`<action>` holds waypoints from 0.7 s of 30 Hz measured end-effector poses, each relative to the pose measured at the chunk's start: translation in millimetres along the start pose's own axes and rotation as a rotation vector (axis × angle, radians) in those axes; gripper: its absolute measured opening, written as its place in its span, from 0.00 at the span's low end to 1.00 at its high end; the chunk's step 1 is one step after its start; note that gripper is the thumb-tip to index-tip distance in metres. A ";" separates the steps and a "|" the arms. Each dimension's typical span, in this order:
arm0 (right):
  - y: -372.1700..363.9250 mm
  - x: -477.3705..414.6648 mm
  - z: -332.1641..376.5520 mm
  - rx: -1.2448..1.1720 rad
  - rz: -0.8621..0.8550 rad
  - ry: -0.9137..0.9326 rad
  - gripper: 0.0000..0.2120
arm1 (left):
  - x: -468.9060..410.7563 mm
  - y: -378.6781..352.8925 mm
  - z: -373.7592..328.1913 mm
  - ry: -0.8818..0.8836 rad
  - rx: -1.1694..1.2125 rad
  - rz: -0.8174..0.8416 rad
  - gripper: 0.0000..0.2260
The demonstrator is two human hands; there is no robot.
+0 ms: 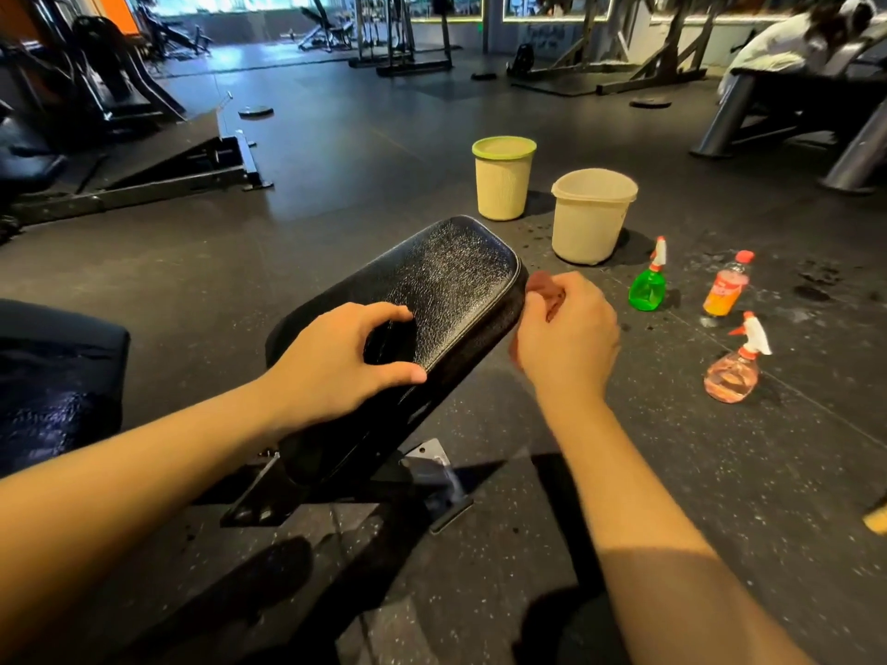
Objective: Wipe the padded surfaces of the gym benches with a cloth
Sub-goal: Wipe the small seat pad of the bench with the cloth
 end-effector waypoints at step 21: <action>-24.0 94.4 37.5 -0.143 0.128 0.240 0.03 | 2.8 3.0 -7.1 -0.011 0.021 0.033 0.35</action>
Point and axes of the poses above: each hand's wrist, its own x-axis away from the middle knuckle, its own y-axis out of the back of the hand, z = x × y, the point moved 9 cm from there along -x, towards the middle knuckle, and after that the axes turned 3 degrees about z, right-handed, at the moved point
